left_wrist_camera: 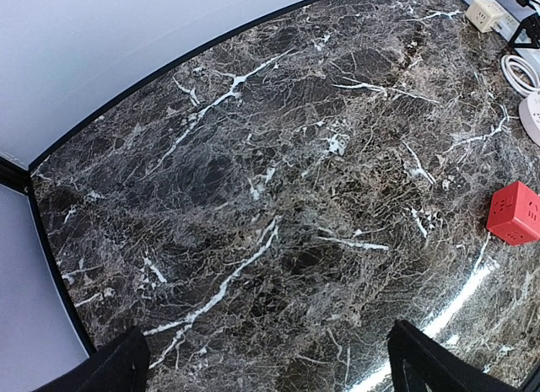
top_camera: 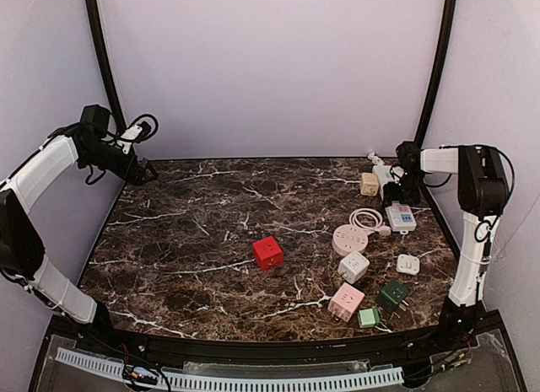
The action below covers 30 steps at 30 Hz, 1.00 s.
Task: Insert the plug
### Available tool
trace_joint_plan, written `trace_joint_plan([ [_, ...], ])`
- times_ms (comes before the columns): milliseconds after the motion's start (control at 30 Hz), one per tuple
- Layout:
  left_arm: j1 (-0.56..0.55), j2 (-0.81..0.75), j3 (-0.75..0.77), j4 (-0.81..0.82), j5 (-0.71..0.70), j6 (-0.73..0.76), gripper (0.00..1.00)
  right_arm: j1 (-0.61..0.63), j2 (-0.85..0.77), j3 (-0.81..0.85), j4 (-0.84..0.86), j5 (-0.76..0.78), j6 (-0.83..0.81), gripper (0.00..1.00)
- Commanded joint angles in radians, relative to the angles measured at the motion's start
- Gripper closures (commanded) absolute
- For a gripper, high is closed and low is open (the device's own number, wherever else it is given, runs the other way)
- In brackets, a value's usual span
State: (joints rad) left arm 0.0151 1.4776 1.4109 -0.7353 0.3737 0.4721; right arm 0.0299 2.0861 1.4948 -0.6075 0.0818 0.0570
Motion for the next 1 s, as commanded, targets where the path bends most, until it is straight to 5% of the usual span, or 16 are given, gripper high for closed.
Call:
trace_joint_plan([
  [0,-0.001,-0.036,-0.012,-0.034,-0.012,0.014,0.0,-0.011,-0.045,0.026,0.015,0.055,-0.005,0.67],
  [267,-0.001,-0.082,0.001,-0.038,-0.04,0.025,0.0,0.016,-0.26,0.185,0.151,0.119,-0.049,1.0],
  [367,-0.001,-0.089,0.006,-0.044,-0.055,0.023,0.0,0.105,-0.344,0.191,0.244,0.103,-0.169,1.0],
  [600,0.001,-0.106,0.027,-0.062,-0.145,0.012,0.0,0.442,-0.428,0.133,0.358,-0.243,-0.447,1.0],
  [833,0.058,-0.145,0.082,-0.08,-0.311,-0.018,0.0,0.801,-0.244,0.28,0.154,-0.314,-0.622,1.0],
  [967,0.183,-0.177,0.105,-0.048,-0.438,-0.046,0.0,0.944,-0.099,0.394,0.02,-0.393,-0.623,1.0],
])
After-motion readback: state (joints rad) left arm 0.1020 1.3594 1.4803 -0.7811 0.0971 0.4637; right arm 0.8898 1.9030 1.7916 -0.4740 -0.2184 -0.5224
